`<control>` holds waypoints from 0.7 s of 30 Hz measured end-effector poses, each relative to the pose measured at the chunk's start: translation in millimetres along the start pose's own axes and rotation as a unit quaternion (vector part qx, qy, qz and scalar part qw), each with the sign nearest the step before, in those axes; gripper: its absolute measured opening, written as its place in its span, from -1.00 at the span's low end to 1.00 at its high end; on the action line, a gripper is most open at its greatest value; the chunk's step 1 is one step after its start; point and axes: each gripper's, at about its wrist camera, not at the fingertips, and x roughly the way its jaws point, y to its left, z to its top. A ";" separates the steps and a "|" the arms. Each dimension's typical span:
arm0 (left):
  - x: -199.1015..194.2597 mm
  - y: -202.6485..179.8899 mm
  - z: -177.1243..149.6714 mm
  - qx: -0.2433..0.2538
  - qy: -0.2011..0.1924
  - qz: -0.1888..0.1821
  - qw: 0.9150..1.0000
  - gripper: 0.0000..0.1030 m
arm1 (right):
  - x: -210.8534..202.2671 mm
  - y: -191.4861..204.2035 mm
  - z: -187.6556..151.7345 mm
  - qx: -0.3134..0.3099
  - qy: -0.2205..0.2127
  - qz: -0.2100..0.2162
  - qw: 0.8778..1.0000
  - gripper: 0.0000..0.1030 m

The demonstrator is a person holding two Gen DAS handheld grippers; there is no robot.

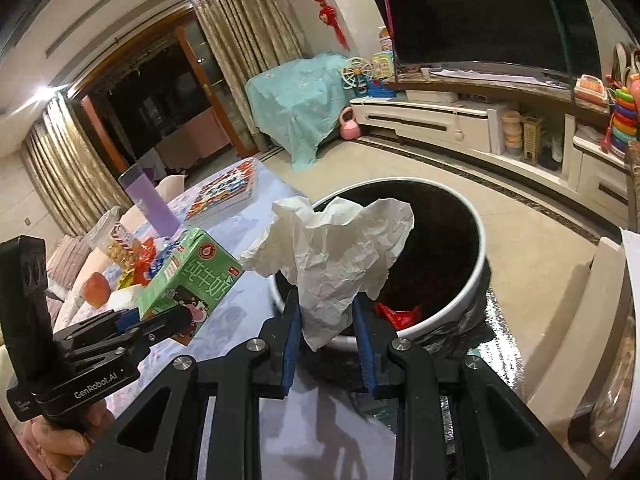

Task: Collect trash
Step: 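Carry the juice box and tissue with both tools over the trash bin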

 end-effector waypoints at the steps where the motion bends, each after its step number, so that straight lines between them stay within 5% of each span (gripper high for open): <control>1: 2.0 -3.0 3.0 0.003 0.001 -0.002 1.000 -0.37 | 0.9 -1.7 1.8 0.001 0.001 -0.002 1.000 -0.50; 21: 46.4 -32.9 39.7 0.032 0.023 -0.010 0.999 -0.36 | 17.5 -37.1 26.8 0.009 0.020 -0.017 1.000 -0.50</control>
